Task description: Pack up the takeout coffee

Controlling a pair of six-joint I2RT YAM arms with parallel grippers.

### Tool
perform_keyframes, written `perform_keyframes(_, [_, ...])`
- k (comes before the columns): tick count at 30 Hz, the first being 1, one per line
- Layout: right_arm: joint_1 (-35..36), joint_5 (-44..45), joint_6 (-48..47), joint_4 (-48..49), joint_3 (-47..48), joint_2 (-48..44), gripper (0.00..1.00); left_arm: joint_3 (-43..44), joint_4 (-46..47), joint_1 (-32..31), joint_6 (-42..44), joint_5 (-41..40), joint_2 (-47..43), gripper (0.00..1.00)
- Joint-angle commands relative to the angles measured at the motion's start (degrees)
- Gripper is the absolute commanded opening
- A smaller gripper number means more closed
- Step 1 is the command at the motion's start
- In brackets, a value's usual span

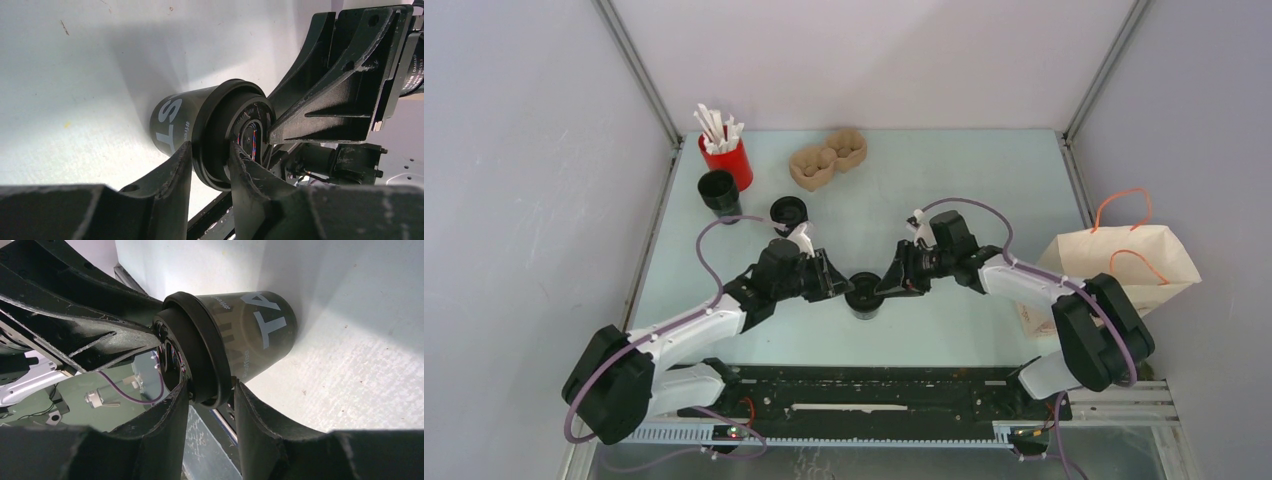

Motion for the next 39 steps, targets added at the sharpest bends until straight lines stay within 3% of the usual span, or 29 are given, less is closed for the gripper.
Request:
perform_keyframes(1, [0.3, 0.5, 1.9, 3.7, -0.5, 2.1, 0.46, -1.2, 0.2, -0.8, 0.6, -1.1, 1.0, 0.36])
perform_keyframes(9, [-2.4, -2.4, -0.5, 1.3, 1.0, 7.8, 0.43, -1.0, -1.2, -0.8, 1.3, -2.1, 3.5, 0.36])
perform_keyframes(18, [-3.0, -5.4, -0.8, 3.3, -0.5, 16.4, 0.49, -5.0, -1.2, -0.9, 1.0, -3.7, 4.0, 0.35])
perform_keyframes(21, [-3.3, -5.7, -1.0, 3.7, -0.9, 15.1, 0.52, -5.7, -1.5, -1.0, 1.6, -4.1, 3.4, 0.35])
perform_keyframes(29, [-2.8, -4.8, -4.4, 0.1, 4.1, 8.9, 0.72, -2.1, -2.1, -1.6, 3.3, -2.9, 3.2, 0.35])
perform_keyframes(39, [-4.1, -7.0, -3.9, 0.1, 7.3, 9.1, 0.79, -1.5, -4.9, -2.1, 4.4, -5.1, 2.1, 0.35])
